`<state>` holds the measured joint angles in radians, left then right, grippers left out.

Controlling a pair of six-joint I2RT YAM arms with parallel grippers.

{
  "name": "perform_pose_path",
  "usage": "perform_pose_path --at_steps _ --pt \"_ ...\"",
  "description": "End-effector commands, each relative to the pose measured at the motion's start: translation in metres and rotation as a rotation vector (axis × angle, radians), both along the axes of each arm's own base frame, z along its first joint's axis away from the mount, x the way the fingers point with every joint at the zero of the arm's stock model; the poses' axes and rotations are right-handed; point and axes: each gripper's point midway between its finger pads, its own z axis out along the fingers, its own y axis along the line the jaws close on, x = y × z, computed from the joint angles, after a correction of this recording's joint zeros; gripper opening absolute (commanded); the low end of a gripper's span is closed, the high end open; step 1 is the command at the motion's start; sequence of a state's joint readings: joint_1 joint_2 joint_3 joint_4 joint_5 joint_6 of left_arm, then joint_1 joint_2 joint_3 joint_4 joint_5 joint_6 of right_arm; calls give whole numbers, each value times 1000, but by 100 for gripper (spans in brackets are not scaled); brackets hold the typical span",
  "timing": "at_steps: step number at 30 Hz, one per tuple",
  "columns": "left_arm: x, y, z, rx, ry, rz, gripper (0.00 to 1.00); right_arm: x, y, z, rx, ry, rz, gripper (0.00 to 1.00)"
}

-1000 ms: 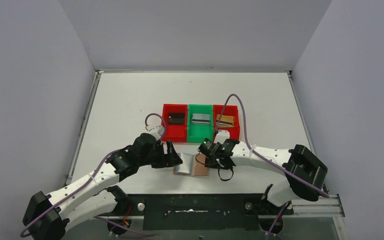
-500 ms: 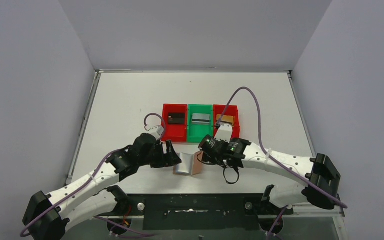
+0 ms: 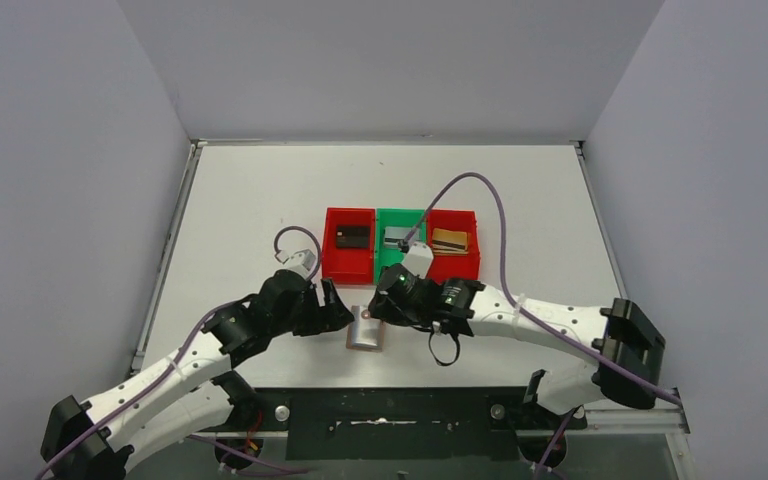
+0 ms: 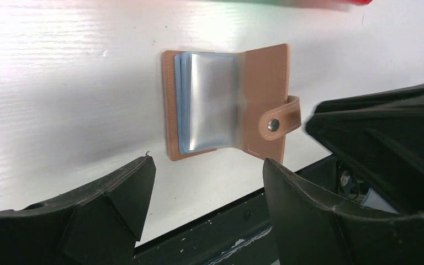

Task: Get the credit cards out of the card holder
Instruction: Remove the credit card from the card holder.

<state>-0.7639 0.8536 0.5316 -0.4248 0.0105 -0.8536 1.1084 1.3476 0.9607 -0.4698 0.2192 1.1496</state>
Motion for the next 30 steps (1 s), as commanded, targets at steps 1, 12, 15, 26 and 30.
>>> perform_pose_path --at_steps 1,12,15,26,30 --pt "12 15 27 -22 -84 109 71 9 35 2 3 -10 32 36" --pt "15 46 46 -28 -150 262 71 6 50 -4 -334 -57 65 46" --pt "15 50 49 -24 -158 273 71 8 45 2 -420 -79 24 53" --pt "16 54 51 -12 -165 286 71 -2 41 -32 -522 -9 66 72" --pt "16 52 49 -9 -158 281 71 -3 42 -48 -535 13 79 73"
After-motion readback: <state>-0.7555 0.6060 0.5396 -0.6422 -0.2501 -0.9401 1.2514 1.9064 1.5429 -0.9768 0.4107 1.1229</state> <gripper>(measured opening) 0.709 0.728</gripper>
